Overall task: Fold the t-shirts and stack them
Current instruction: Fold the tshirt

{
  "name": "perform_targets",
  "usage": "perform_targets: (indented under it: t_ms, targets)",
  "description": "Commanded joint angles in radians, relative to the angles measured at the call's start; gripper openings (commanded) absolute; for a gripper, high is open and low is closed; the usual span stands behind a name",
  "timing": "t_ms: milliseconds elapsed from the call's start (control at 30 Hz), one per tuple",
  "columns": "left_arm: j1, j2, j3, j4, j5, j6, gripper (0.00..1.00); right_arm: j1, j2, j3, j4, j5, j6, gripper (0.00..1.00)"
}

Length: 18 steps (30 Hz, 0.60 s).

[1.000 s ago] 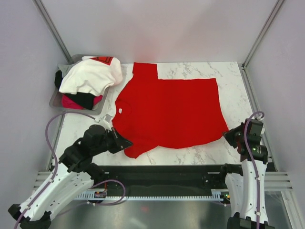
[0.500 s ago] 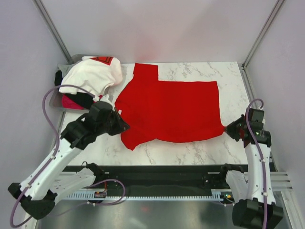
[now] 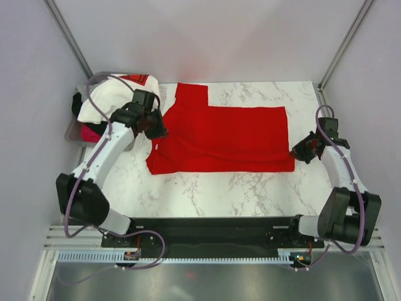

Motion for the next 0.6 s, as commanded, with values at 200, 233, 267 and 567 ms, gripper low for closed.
perform_targets:
  t_ms: [200, 233, 267, 567]
  targets:
    - [0.082, 0.366, 0.224, 0.041, 0.102, 0.142, 0.03, 0.034, 0.333, 0.203, 0.126, -0.011, -0.046, 0.03]
    - [0.095, 0.396, 0.244, 0.037, 0.110, 0.143, 0.12, 0.034, 0.366, 0.230, 0.124, -0.014, -0.062, 0.11]
    - [0.107, 0.417, 0.276, 0.032, 0.147, 0.145, 0.33, 0.033, 0.420, 0.257, 0.118, -0.024, -0.076, 0.44]
    - [0.148, 0.113, 0.013, 0.082, 0.092, 0.126, 1.00, -0.016, 0.231, 0.135, 0.114, -0.090, -0.120, 0.97]
